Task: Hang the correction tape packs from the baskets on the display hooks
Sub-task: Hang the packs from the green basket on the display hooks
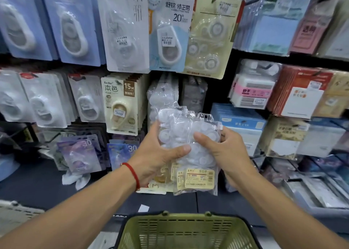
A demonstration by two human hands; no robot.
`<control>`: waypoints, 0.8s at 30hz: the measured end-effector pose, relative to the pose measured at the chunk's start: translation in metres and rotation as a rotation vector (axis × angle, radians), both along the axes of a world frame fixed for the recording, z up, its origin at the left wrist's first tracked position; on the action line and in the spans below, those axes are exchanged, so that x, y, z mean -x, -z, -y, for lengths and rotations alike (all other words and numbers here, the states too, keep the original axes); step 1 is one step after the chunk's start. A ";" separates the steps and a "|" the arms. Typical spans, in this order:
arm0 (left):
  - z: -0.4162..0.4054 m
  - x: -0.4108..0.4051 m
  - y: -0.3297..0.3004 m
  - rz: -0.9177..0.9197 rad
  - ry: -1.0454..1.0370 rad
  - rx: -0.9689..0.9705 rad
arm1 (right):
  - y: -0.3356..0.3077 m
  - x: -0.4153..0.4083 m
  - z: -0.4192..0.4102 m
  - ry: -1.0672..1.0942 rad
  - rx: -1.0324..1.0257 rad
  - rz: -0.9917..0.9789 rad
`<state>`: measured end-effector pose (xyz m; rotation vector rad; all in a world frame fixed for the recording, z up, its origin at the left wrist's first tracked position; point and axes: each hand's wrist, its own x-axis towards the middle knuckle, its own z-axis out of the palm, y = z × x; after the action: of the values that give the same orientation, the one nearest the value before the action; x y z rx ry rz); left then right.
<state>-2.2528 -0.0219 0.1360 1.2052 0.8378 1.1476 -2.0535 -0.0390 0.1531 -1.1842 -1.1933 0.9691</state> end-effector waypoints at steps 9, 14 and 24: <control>-0.008 0.016 -0.015 -0.240 -0.307 -0.279 | -0.012 -0.004 -0.027 0.076 -0.095 0.123; -0.003 0.023 -0.020 -0.352 -0.458 -0.380 | -0.028 0.009 -0.039 0.158 -0.197 0.151; -0.001 0.030 -0.027 -0.311 -0.456 -0.407 | -0.031 0.013 -0.046 0.218 -0.173 0.132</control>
<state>-2.2824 -0.0211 0.1629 1.6063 1.1940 1.5766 -2.0661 0.0074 0.1843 -1.2240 -1.1976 0.6206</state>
